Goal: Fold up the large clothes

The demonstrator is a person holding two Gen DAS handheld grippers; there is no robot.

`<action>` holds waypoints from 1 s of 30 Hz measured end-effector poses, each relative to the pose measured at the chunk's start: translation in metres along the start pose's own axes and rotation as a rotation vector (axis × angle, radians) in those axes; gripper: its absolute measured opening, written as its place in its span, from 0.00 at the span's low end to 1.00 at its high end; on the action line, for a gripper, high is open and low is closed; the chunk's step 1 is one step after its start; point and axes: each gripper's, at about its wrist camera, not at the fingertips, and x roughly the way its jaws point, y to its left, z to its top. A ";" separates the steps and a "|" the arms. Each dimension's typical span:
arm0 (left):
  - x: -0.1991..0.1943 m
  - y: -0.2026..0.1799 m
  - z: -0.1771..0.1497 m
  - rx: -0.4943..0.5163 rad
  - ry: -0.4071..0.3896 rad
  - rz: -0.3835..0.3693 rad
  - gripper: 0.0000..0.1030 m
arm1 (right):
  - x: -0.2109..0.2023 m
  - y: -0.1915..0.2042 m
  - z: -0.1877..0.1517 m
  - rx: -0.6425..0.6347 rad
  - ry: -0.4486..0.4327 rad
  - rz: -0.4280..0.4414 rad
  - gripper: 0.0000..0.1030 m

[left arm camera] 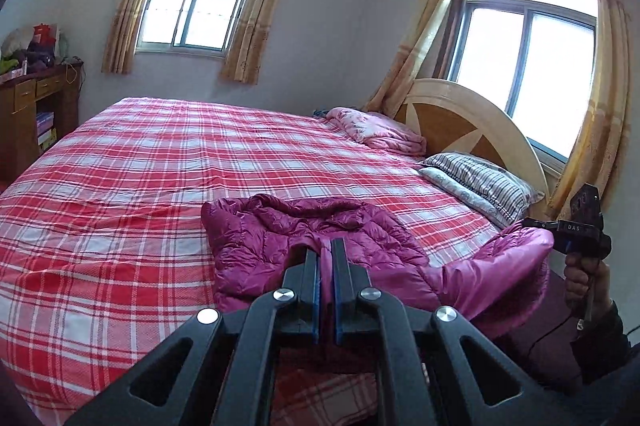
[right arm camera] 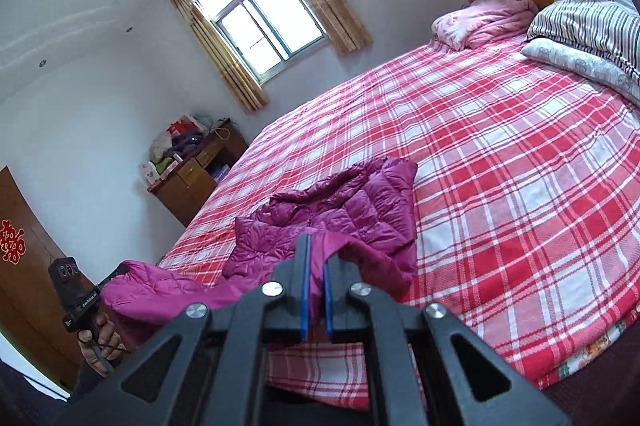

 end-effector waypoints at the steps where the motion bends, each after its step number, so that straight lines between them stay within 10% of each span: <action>1: 0.013 0.009 0.007 -0.016 0.008 -0.010 0.04 | 0.012 -0.003 0.008 0.004 0.002 -0.003 0.07; 22: 0.244 0.137 0.049 -0.236 0.330 0.108 0.08 | 0.255 -0.096 0.100 0.126 0.189 -0.228 0.07; 28: 0.222 0.140 0.076 -0.205 0.206 0.234 0.11 | 0.292 -0.107 0.097 0.103 0.218 -0.290 0.07; 30: 0.218 0.131 0.084 -0.148 0.165 0.303 0.35 | 0.303 -0.107 0.096 0.082 0.223 -0.301 0.07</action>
